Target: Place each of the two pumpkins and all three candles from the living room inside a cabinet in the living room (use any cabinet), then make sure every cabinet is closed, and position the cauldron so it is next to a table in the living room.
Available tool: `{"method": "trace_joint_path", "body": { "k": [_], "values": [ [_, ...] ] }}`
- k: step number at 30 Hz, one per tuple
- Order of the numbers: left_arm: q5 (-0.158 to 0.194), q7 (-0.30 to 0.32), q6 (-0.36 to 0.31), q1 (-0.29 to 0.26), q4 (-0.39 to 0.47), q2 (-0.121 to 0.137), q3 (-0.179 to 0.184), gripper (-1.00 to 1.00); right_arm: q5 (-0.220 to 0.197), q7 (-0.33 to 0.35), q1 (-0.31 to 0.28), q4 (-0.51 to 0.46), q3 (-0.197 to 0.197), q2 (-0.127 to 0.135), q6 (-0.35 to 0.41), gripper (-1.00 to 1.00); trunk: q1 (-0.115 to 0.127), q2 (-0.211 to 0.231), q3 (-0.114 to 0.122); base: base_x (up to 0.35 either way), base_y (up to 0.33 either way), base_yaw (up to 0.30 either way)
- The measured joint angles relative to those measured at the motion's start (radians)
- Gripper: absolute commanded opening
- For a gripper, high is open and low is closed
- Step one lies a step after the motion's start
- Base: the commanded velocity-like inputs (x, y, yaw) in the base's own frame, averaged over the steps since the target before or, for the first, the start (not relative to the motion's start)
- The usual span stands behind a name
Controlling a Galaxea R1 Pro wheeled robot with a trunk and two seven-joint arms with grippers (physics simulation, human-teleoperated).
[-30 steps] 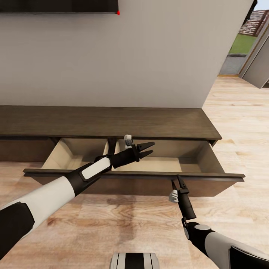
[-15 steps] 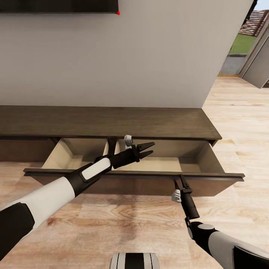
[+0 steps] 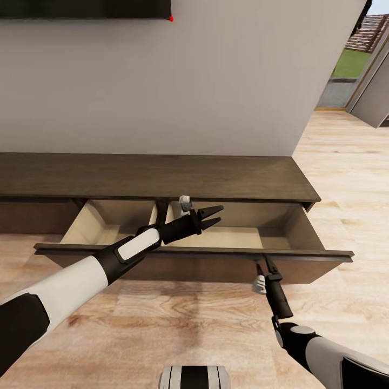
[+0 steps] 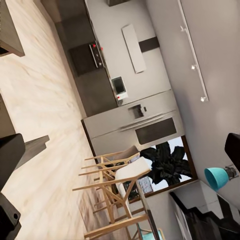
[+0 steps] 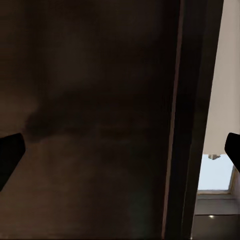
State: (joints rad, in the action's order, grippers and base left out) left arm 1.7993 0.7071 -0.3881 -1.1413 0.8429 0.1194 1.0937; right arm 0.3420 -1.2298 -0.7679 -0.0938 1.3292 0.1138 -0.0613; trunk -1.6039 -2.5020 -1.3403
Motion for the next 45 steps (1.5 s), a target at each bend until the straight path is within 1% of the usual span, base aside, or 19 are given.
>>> {"method": "trace_joint_path", "body": {
  "k": [6,7,9,12,19,23,24,26,28,30,31,32,33,35,36,38,41,43,45],
  "values": [
    [0.0,0.001,0.0,0.0,0.001,0.003,0.0,1.0,-0.001,0.005,0.002,0.0,0.0,0.034,-0.014,1.0,0.0,0.0,0.0,0.0,0.0,0.0],
    [0.0,0.001,0.0,0.0,0.001,0.003,0.0,1.0,-0.002,0.006,0.002,0.001,-0.003,0.052,-0.015,1.0,0.0,0.0,0.0,0.0,0.0,0.0],
    [0.0,0.002,0.0,0.0,0.002,0.003,0.0,1.0,-0.003,0.007,0.002,0.002,-0.002,0.064,-0.016,1.0,0.0,0.0,0.0,0.0,0.0,0.0],
    [0.0,0.002,0.0,0.0,0.003,0.003,0.0,1.0,-0.002,0.01,0.002,0.002,-0.003,0.101,-0.017,1.0,0.0,0.0,0.0,0.0,0.0,0.0],
    [0.0,0.003,0.0,0.0,0.005,0.004,0.0,1.0,-0.002,0.017,0.002,0.002,-0.003,0.168,-0.034,1.0,0.0,0.0,0.0,0.0,0.0,0.0],
    [0.0,0.003,0.0,0.0,0.003,0.005,-0.002,1.0,-0.003,0.065,0.002,0.003,-0.006,0.245,-0.055,1.0,0.0,0.0,0.0,0.0,0.0,0.0],
    [0.0,0.003,0.0,0.0,0.003,0.005,-0.002,1.0,-0.003,0.069,0.002,0.003,-0.004,0.255,-0.058,1.0,0.0,0.0,0.0,0.0,0.0,0.0],
    [0.0,0.003,0.0,0.0,0.003,0.006,-0.003,1.0,-0.004,0.084,0.002,0.003,-0.007,0.292,-0.064,1.0,0.0,0.0,0.0,0.0,0.0,0.0],
    [0.0,0.003,0.0,0.0,0.003,0.014,-0.003,1.0,-0.029,0.094,0.002,0.003,-0.008,0.342,-0.068,1.0,0.0,0.0,0.0,0.0,0.0,0.0],
    [0.0,0.004,0.0,0.0,0.002,0.022,-0.003,1.0,-0.104,0.109,0.002,0.004,-0.013,0.418,-0.071,1.0,0.0,0.0,0.0,0.0,0.0,0.0],
    [0.0,0.004,0.0,0.0,0.001,0.023,-0.003,1.0,-0.124,0.123,0.002,0.003,-0.009,0.44,-0.071,1.0,0.0,0.0,0.0,0.0,0.0,0.0],
    [0.0,0.004,0.0,0.0,0.001,0.024,-0.003,1.0,-0.14,0.143,0.002,0.003,-0.008,0.463,-0.072,1.0,0.0,0.0,0.0,0.0,0.0,0.0],
    [0.0,0.003,0.0,0.0,0.0,0.024,-0.003,1.0,-0.146,0.154,0.002,0.003,-0.005,0.475,-0.072,1.0,0.0,0.0,0.0,0.0,0.0,0.0],
    [0.0,0.003,0.0,0.0,0.0,0.025,-0.003,1.0,-0.167,0.2,0.002,0.003,-0.007,0.526,-0.073,1.0,0.0,0.0,0.0,0.0,0.0,0.0],
    [0.0,0.004,0.0,0.0,0.0,0.025,-0.003,1.0,-0.174,0.222,0.002,0.004,-0.01,0.561,-0.081,1.0,0.0,0.0,0.0,0.0,0.0,0.0],
    [0.0,0.003,0.0,0.0,-0.001,0.025,-0.003,1.0,-0.184,0.232,0.002,0.004,-0.007,0.598,-0.091,1.0,0.0,0.0,0.0,0.0,0.0,0.0],
    [0.0,0.004,0.0,0.0,-0.001,0.025,-0.003,1.0,-0.191,0.239,0.002,0.005,-0.005,0.634,-0.096,1.0,0.0,0.0,0.0,0.0,0.0,0.0],
    [0.0,0.003,0.0,0.0,-0.001,0.026,-0.003,1.0,-0.195,0.265,0.002,0.004,-0.016,0.683,-0.099,1.0,0.0,0.0,0.0,0.0,0.0,0.0],
    [0.0,0.004,0.0,0.0,-0.001,0.026,-0.003,1.0,-0.195,0.284,0.002,0.004,-0.024,0.709,-0.099,1.0,0.0,0.0,0.0,0.0,0.0,0.0]
  ]
}}
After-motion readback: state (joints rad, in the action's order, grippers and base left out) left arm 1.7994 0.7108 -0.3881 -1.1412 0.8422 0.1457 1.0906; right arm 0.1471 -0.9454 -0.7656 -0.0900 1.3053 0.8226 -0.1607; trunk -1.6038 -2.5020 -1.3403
